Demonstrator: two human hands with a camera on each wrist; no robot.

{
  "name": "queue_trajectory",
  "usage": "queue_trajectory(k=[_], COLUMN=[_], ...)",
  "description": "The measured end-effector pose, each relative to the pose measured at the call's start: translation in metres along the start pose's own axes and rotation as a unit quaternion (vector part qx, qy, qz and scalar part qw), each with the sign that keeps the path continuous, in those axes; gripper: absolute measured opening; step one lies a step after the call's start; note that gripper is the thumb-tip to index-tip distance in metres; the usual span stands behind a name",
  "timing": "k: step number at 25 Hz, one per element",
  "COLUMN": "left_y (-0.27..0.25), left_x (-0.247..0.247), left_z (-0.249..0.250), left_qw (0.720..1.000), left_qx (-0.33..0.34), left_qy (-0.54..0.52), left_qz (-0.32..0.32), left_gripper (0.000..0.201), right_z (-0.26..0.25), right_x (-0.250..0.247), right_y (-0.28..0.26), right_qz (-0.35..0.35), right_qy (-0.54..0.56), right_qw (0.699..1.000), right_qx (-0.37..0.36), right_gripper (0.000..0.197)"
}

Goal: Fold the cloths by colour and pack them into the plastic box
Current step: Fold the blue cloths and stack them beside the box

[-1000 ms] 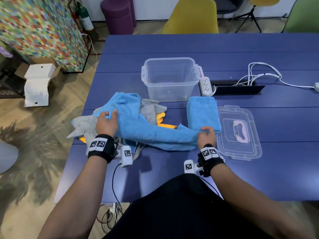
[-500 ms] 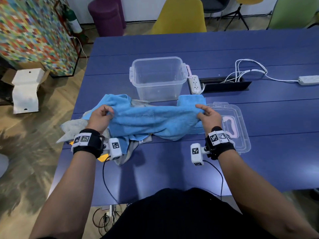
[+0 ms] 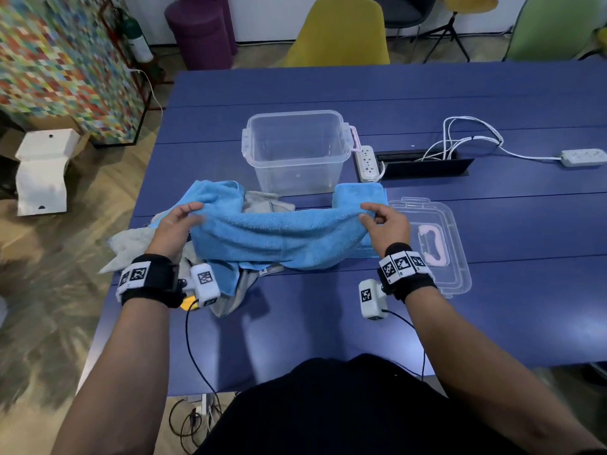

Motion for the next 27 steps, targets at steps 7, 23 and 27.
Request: queue_trajectory(k=[7,23,27], left_y=[0.004,-0.034,-0.043], left_x=[-0.015,0.025,0.046], left_z=[-0.008,-0.009,-0.059], left_qw=[0.955,0.890,0.915], left_qx=[-0.007,-0.010,0.085], left_qy=[0.289,0.439,0.395], left_qz=[-0.060,-0.121,-0.013], left_gripper=[0.028,0.019,0.016], right_z=[0.002,0.057,0.091], right_x=[0.000,-0.040,-0.029], right_y=[0.000,-0.016,-0.031], right_qz=[-0.015,-0.171,-0.008], right_qy=[-0.141,-0.231,-0.242], right_qw=[0.990,0.933,0.955], right_qx=[-0.027,0.217,0.170], right_gripper=[0.029,0.022,0.025])
Point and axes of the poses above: each hand's wrist, its own y-axis towards the middle knuckle, its own x-axis out of the palm, z = x × y, the point moved 2 cm from there along y, towards the middle knuckle, and after that the axes turned 6 degrees about x, right-handed, at the moved point
